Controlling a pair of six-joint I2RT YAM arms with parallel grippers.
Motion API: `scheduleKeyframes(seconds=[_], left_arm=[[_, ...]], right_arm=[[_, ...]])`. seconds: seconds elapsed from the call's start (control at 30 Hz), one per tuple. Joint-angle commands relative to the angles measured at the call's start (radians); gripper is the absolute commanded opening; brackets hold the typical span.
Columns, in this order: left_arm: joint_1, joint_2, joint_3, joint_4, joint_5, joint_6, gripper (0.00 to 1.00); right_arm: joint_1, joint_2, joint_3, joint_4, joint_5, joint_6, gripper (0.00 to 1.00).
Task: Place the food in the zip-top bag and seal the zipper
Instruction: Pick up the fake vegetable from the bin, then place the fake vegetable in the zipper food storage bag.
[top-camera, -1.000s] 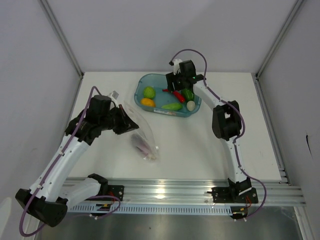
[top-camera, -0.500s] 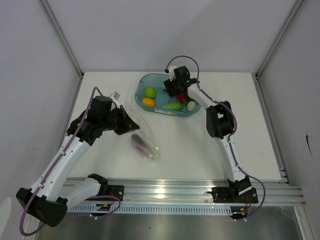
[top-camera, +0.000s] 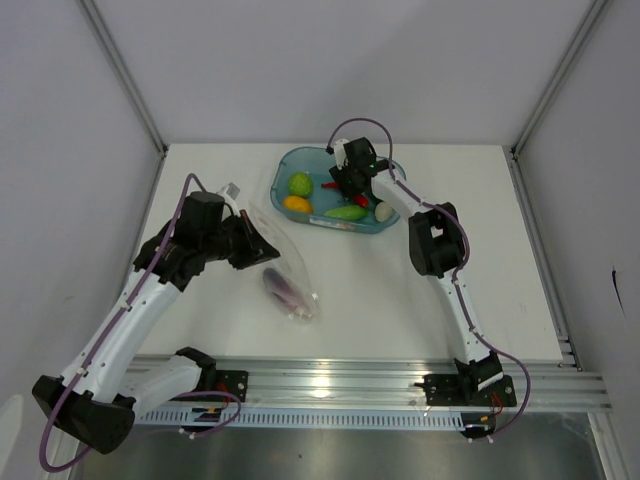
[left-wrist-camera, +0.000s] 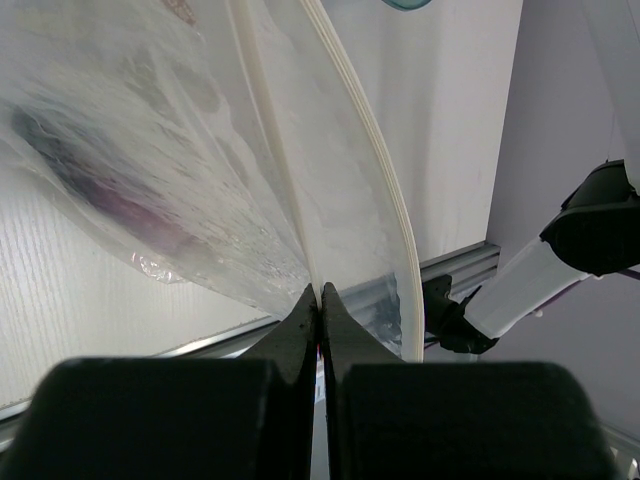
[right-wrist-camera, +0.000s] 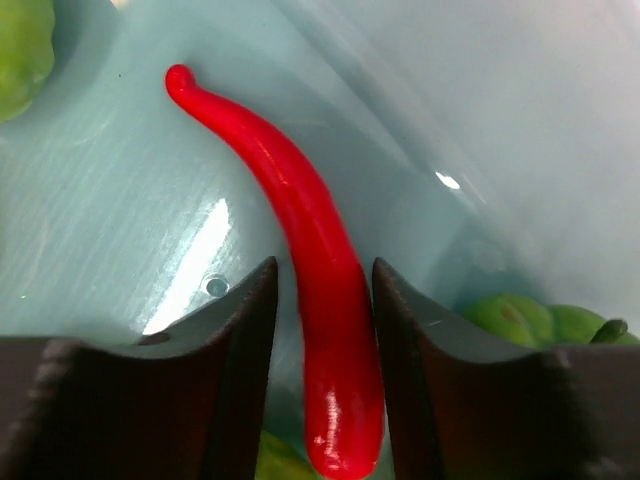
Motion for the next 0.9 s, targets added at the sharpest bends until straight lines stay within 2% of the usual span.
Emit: scheduleKeyframes(seconds=[0.0, 0.07, 0.1, 0.2, 0.3, 0.7, 0.8, 0.87], left_arm=[[-0.005, -0.024, -0.013, 0.025, 0.017, 0.022, 0.01], [-0.005, -0.024, -0.018, 0.023, 0.017, 0.022, 0.01], [-0.005, -0.024, -0.018, 0.023, 0.018, 0.022, 0.01], [-0.005, -0.024, -0.016, 0.015, 0.017, 0.022, 0.01], [-0.005, -0.027, -0.019, 0.015, 0.009, 0.022, 0.01], [-0.005, 0.01, -0.038, 0.028, 0.027, 0.009, 0.01], [-0.005, 0.018, -0.035, 0.032, 0.032, 0.003, 0.01], [-0.005, 0.021, -0.032, 0.04, 0.034, 0.0, 0.01]], right_arm=[[0.01, -0.001, 0.017, -0.006, 0.018, -0.025, 0.4], [0.011, -0.012, 0.016, 0.014, 0.012, -0.013, 0.32], [0.01, -0.016, 0.017, 0.019, 0.009, -0.01, 0.24], [0.011, -0.03, 0.025, 0.039, 0.013, 0.006, 0.07], [0.015, -0.067, 0.006, 0.086, 0.056, 0.036, 0.0], [0.042, -0.313, -0.023, 0.238, 0.184, 0.141, 0.0], [0.067, -0.414, -0.064, 0.234, 0.184, 0.187, 0.0], [0.083, -0.484, -0.15, 0.243, 0.184, 0.236, 0.0]])
